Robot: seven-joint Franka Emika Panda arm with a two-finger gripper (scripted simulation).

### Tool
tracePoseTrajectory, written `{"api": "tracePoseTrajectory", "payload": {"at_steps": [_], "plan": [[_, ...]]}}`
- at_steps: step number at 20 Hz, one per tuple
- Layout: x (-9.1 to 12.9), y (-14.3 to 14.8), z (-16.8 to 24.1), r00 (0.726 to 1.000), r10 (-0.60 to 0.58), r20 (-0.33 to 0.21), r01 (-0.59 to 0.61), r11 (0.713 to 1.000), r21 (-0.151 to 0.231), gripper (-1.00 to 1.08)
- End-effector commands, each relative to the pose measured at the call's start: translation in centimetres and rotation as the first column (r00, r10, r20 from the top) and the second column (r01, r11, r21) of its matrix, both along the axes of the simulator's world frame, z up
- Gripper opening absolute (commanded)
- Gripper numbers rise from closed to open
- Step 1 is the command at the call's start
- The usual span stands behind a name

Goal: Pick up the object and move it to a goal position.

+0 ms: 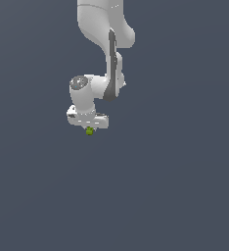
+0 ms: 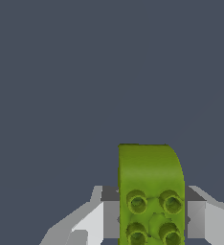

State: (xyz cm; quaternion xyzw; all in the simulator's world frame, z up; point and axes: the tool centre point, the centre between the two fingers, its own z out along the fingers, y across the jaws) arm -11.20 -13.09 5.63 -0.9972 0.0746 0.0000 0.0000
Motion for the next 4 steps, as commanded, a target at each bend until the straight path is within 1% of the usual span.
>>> {"api": "tracePoseTrajectory", "payload": {"at_steps": [1, 4], "plan": [[-0.26, -0.75, 0.36, 1.000, 0.002, 0.000, -0.002, 1.000, 0.000, -1.00], [-0.30, -1.05, 0.49, 1.000, 0.002, 0.000, -0.002, 1.000, 0.000, -1.00]]}}
